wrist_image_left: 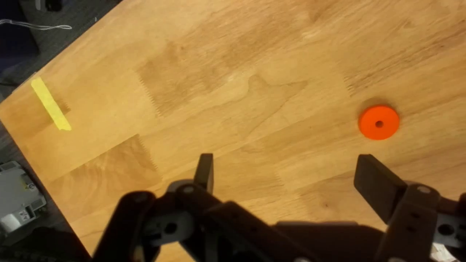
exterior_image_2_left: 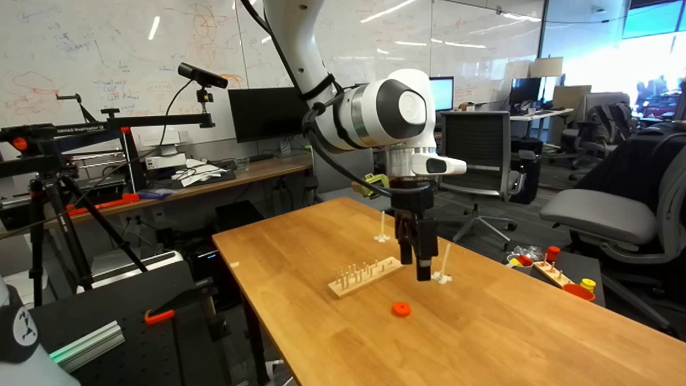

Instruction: Put the orange thing on the wooden rack

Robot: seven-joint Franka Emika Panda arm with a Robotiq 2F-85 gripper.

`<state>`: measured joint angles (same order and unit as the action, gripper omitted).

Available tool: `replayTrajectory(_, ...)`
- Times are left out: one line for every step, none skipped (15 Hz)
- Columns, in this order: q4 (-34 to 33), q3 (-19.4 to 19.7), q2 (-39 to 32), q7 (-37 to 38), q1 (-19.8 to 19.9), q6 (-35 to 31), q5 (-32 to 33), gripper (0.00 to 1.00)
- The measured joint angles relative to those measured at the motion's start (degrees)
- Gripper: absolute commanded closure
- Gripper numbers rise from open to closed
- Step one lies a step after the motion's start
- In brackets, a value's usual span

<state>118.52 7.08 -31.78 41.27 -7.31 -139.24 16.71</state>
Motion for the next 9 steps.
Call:
replayTrajectory(-1.18,-0.16,-1.29,-0.02,0.00,0.00,-1.96,0.00)
replayTrajectory(-2.28,-0.45,-2.50,-0.13,0.05,0.01,-4.16,0.00)
replayTrajectory(-3.36,-0.81,-3.75,-0.22,0.13,0.03,-6.35,0.00)
replayTrajectory(-4.40,-1.13,-5.00,-0.27,0.19,0.04,-8.36,0.00)
replayTrajectory(-5.45,-1.39,-6.32,-0.32,0.22,0.05,-10.14,0.00)
replayTrajectory(-6.46,-1.55,-7.62,-0.37,0.22,0.06,-11.57,0.00)
replayTrajectory(-7.48,-1.60,-8.95,-0.40,0.22,0.07,-12.64,0.00)
replayTrajectory(-8.50,-1.60,-10.21,-0.41,0.22,0.07,-13.32,0.00)
replayTrajectory(-9.55,-1.57,-11.45,-0.41,0.23,0.07,-13.65,0.00)
